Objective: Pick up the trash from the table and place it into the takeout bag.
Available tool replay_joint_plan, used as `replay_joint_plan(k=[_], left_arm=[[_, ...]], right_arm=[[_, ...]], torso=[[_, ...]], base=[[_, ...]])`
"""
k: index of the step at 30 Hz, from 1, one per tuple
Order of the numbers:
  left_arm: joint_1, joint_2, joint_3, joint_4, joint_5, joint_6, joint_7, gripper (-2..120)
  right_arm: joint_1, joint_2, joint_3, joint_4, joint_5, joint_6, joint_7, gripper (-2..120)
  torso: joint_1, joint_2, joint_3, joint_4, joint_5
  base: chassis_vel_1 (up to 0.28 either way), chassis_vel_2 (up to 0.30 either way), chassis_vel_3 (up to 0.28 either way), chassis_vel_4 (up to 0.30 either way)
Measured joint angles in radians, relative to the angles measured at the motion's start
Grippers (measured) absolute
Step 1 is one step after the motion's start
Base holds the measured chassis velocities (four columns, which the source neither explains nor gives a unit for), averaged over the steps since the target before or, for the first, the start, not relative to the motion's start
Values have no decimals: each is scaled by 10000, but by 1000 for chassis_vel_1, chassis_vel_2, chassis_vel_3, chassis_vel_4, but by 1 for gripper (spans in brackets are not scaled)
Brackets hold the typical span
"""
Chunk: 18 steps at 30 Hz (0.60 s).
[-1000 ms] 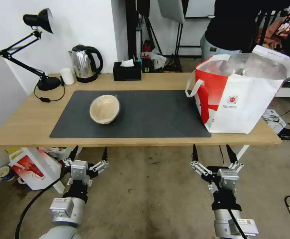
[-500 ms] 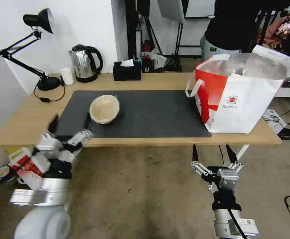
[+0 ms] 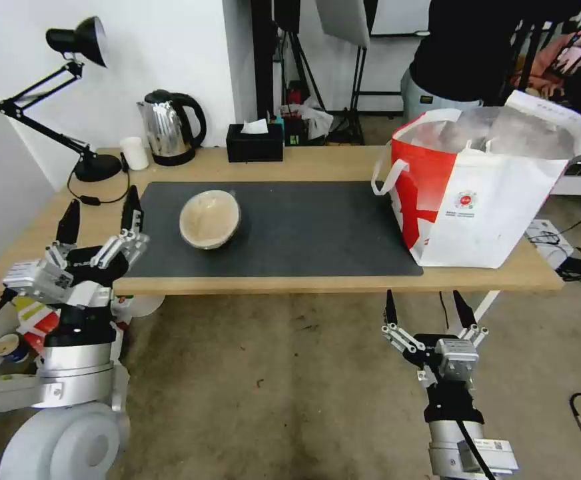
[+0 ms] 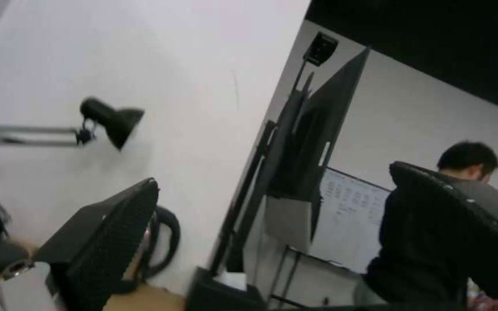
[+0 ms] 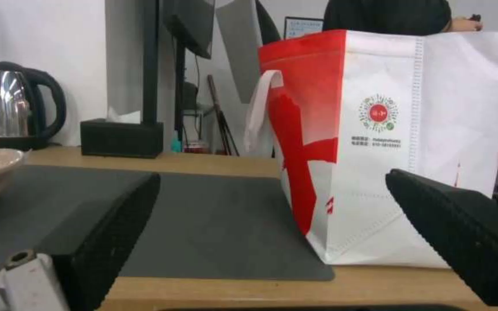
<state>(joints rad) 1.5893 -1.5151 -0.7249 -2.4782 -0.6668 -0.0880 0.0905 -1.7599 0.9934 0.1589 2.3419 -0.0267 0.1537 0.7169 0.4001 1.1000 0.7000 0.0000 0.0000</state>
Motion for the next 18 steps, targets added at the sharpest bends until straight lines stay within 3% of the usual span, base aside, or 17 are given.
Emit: replay_joint_plan(k=[9,14,18], left_arm=[[-3,32,-18,-127,-496,229,-217,100],[-40,134,-17,-234,-2201,1064,-1266,100],[-65,129,-31,-240,-2397,1080,-1366,100]], right_arm=[[0,0,0,0,0,0,0,100],[0,0,0,0,0,1,0,100],[-1,0,0,0,0,0,0,100]], torso=[[0,0,0,0,0],[0,-1,0,0,0],[-1,0,0,0,0]], base=[[0,0,0,0],[0,0,0,0],[0,0,0,0]])
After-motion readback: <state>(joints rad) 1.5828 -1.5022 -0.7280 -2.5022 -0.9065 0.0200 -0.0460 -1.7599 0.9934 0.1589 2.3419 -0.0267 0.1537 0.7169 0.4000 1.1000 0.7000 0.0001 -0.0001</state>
